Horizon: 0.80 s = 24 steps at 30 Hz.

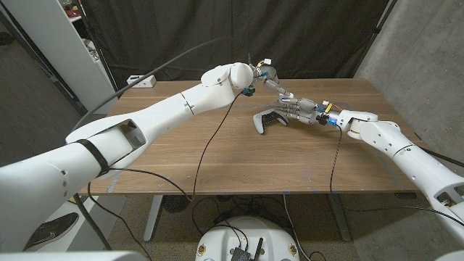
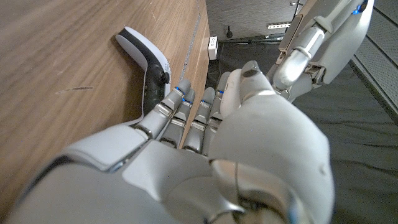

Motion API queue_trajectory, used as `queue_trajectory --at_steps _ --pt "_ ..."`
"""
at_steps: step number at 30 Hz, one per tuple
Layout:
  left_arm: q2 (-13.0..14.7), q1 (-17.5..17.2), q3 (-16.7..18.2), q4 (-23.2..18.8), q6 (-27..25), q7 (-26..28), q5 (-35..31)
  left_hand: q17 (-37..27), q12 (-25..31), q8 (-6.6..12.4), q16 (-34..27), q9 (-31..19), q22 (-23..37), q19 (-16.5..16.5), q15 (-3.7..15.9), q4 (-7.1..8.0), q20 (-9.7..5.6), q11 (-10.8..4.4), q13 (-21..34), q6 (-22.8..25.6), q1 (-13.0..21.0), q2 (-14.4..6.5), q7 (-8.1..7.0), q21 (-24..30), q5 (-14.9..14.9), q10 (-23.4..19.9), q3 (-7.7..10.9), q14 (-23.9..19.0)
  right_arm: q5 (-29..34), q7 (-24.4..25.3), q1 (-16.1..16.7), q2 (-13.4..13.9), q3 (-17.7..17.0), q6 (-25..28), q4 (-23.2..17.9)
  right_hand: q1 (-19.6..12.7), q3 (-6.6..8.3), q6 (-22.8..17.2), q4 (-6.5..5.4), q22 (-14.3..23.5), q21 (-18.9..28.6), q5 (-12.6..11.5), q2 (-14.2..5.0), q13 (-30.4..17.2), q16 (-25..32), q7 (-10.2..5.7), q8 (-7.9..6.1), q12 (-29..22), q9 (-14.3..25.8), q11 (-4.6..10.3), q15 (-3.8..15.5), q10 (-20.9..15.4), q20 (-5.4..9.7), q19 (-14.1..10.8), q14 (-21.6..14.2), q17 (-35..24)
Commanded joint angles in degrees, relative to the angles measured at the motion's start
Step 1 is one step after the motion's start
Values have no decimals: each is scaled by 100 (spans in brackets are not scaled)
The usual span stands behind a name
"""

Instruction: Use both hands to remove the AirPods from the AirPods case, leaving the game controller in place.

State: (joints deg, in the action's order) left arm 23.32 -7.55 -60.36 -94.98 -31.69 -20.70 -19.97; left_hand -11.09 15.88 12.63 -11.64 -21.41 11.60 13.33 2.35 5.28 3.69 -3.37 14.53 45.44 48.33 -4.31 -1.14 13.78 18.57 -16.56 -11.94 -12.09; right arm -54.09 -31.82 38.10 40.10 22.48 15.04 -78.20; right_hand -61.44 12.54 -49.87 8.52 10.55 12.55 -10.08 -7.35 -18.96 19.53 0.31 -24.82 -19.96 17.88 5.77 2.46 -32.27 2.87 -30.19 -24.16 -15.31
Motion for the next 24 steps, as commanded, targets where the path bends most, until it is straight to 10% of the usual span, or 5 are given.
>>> queue_trajectory --at_steps 1,24 --pt "330 -596 462 -474 569 741 60 -8 21 -27 6 24 20 -20 106 -18 49 -35 16 -17 34 0 -13 0 45 -44 -40 11 362 140 -26 29 86 -378 79 -59 -7 -542 4 6 8 -28 -33 -16 53 -463 -49 -54 379 10 841 -34 48 -5 11 -29" --pt "487 -1825 1360 -210 1697 2200 490 0 51 -129 -7 156 14 16 180 -229 126 -177 66 -151 486 -12 -154 12 154 -138 -31 -104 1608 711 126 215 293 -1707 -377 -103 -66 -561 10 5 14 -23 1 -44 82 -501 -24 -91 364 53 860 -130 15 -7 -17 -25"
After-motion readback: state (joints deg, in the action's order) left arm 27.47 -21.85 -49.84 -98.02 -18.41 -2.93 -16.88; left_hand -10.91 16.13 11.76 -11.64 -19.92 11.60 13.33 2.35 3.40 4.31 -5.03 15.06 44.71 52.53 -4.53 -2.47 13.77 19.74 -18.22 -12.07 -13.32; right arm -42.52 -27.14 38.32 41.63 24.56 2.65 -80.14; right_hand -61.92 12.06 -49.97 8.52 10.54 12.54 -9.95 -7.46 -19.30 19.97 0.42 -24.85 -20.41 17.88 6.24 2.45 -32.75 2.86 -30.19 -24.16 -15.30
